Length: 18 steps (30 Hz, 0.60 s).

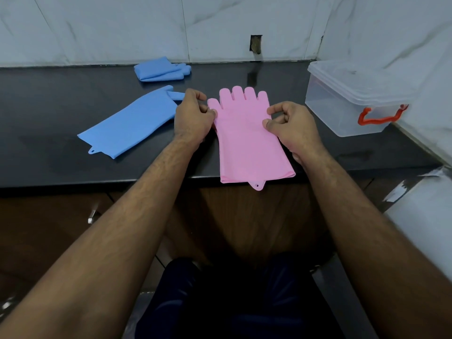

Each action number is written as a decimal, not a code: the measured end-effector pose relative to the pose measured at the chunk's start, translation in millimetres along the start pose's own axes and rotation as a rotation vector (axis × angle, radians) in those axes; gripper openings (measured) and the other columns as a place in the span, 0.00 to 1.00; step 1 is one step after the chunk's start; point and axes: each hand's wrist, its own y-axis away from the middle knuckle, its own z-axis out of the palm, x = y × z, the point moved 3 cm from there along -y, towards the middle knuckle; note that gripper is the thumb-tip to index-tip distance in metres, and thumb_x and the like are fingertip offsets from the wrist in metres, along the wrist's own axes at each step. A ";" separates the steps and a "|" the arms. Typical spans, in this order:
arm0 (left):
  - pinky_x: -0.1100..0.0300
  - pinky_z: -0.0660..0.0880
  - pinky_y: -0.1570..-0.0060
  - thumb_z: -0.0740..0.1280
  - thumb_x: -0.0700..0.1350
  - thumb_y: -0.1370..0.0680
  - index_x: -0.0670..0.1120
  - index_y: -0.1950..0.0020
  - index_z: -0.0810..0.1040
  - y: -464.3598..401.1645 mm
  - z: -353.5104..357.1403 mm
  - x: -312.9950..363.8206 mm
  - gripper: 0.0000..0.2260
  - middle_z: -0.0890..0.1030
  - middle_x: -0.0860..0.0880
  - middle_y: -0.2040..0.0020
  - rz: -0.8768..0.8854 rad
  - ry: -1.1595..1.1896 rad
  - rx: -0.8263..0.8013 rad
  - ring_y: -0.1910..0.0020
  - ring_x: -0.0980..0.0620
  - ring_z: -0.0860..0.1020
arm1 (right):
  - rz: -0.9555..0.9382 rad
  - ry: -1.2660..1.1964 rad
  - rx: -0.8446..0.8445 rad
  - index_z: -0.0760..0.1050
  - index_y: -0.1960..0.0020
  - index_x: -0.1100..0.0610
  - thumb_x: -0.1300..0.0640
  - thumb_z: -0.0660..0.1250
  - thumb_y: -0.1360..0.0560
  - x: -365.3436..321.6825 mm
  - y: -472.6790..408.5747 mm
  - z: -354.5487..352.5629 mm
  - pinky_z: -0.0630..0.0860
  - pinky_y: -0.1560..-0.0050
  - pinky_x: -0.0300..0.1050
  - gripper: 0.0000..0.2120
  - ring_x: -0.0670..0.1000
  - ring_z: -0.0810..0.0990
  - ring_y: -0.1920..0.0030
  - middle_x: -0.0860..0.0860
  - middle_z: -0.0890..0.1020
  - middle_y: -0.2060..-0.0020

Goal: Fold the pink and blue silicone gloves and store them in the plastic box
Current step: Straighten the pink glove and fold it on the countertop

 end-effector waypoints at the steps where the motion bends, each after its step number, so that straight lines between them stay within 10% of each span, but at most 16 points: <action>1: 0.49 0.81 0.47 0.73 0.41 0.24 0.51 0.44 0.72 0.0 0.2 -0.4 0.13 0.81 0.52 0.59 0.006 -0.007 -0.002 0.53 0.49 0.83 | 0.000 -0.006 0.001 0.82 0.43 0.51 0.56 0.76 0.26 0.3 0.0 -0.2 0.84 0.48 0.53 0.12 0.49 0.84 0.58 0.49 0.83 0.62; 18: 0.47 0.81 0.46 0.73 0.43 0.24 0.48 0.40 0.74 -1.4 1.2 -2.0 0.15 0.80 0.53 0.59 0.012 -0.039 0.004 0.52 0.48 0.82 | -0.028 -0.009 0.024 0.82 0.43 0.53 0.55 0.76 0.26 1.6 -0.3 -1.0 0.82 0.52 0.43 0.12 0.48 0.85 0.58 0.50 0.84 0.61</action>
